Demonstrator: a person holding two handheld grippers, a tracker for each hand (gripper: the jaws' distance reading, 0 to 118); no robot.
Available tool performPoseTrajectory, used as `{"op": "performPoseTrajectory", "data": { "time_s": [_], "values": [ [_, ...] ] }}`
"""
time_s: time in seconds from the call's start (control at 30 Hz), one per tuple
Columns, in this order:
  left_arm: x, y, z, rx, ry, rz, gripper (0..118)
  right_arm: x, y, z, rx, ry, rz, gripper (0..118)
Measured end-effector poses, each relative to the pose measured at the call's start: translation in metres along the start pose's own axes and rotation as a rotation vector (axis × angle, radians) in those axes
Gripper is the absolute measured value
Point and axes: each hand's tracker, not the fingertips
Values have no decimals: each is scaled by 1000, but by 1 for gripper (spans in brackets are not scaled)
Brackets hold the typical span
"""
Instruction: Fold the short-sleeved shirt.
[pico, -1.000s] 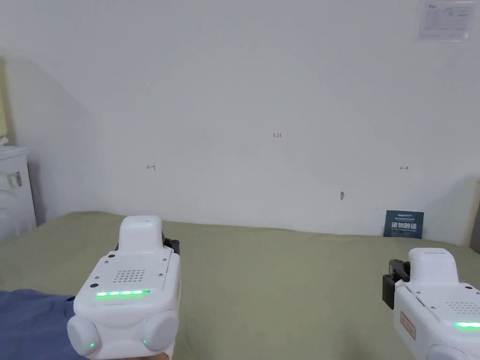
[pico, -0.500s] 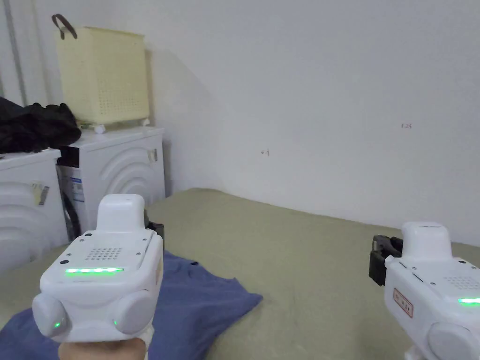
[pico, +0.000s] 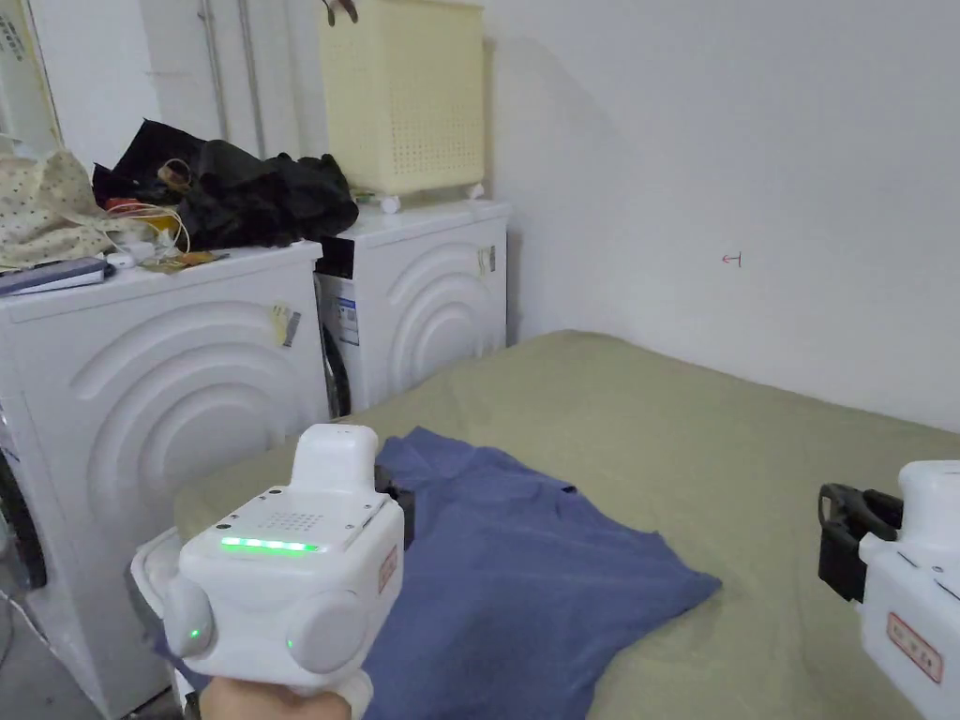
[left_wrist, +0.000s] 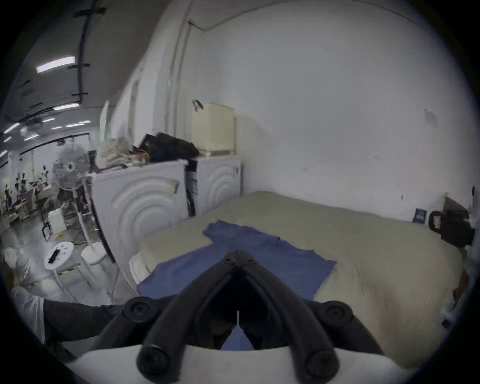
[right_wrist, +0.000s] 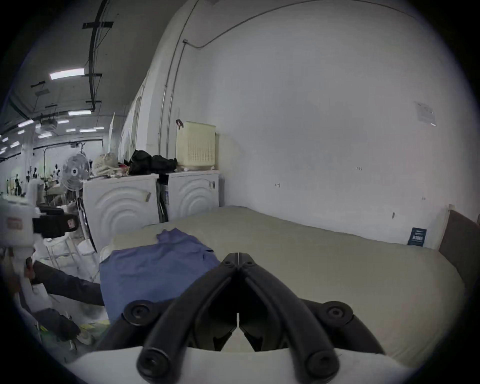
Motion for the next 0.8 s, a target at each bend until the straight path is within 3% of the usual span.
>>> {"op": "performPoseTrajectory", "data": {
  "time_s": [0.13,0.17,0.2,0.27,0.33,0.4,0.57,0.67,0.8],
  "values": [
    [11,26,-98,-208,-125,-56,0,31,-13,-16,-35,-33,23,0],
    [12,31,-131,-281,-219,-64,11,41,-17,-19,-51,-38,12,0],
    [15,35,-165,-409,-316,-74,35,53,-22,-20,-71,-37,-5,0],
    [36,29,-226,-650,-417,-111,112,71,-32,-22,-90,-52,-22,0],
    [60,13,-269,-773,-388,-257,116,87,-44,-22,-116,-77,-19,0],
    [84,-7,-299,-801,-450,-329,116,104,-58,-23,-163,-103,-25,0],
    [124,-37,-356,-897,-509,-347,116,133,-99,-23,-271,-108,-45,0],
    [135,-54,-379,-893,-386,-327,116,138,-118,-18,-307,-90,-93,0],
    [136,-77,-394,-962,-361,-222,115,140,-138,-15,-334,-76,-101,0]
  ]
}}
